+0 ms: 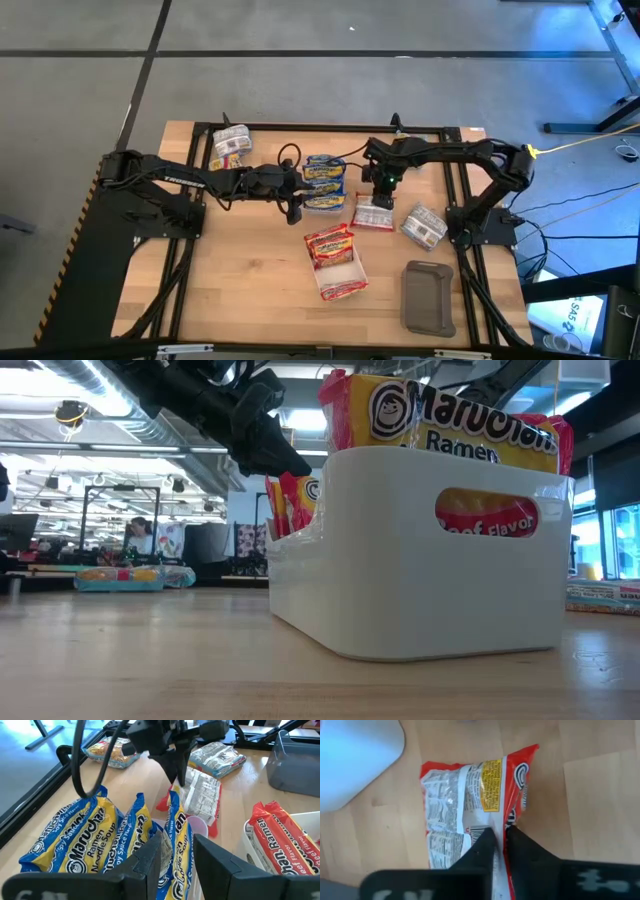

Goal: Sort Maruchan noodles
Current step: Put the red noodle pack into the white bin

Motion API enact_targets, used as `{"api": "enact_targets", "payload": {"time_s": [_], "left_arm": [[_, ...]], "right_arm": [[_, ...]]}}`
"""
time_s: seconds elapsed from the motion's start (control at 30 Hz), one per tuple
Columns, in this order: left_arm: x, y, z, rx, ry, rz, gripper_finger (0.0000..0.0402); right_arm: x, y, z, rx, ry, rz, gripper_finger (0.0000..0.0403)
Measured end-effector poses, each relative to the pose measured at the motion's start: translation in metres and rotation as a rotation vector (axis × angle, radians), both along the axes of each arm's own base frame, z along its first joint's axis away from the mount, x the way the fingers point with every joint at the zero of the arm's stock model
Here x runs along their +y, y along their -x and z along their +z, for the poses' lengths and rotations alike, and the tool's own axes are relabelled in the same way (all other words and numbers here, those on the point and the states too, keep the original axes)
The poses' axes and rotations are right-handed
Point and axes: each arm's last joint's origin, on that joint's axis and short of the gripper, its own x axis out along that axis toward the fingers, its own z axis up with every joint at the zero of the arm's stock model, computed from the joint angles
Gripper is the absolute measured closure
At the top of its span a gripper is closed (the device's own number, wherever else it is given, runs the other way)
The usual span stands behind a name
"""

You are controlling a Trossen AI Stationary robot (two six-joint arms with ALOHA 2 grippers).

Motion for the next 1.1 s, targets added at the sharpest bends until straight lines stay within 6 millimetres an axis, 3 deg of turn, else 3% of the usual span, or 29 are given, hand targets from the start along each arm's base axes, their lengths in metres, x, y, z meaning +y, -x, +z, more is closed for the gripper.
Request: {"api": "enact_targets", "payload": {"time_s": [0.33, 0.87, 1.1], "left_arm": [[0.0, 0.0, 0.0, -0.001, 0.0, 0.0, 0.0295], [0.0, -0.001, 0.003, -0.028, -0.02, -0.001, 0.0295], [0.0, -0.002, 0.005, -0.056, -0.025, -0.001, 0.0295]], "right_arm": [[-0.002, -0.002, -0.001, -0.003, 0.038, 0.005, 0.0402], [0.007, 0.019, 0.049, -0.143, 0.129, 0.0, 0.0402], [-0.006, 0.02, 0.056, -0.14, 0.292, -0.121, 0.0403]]}}
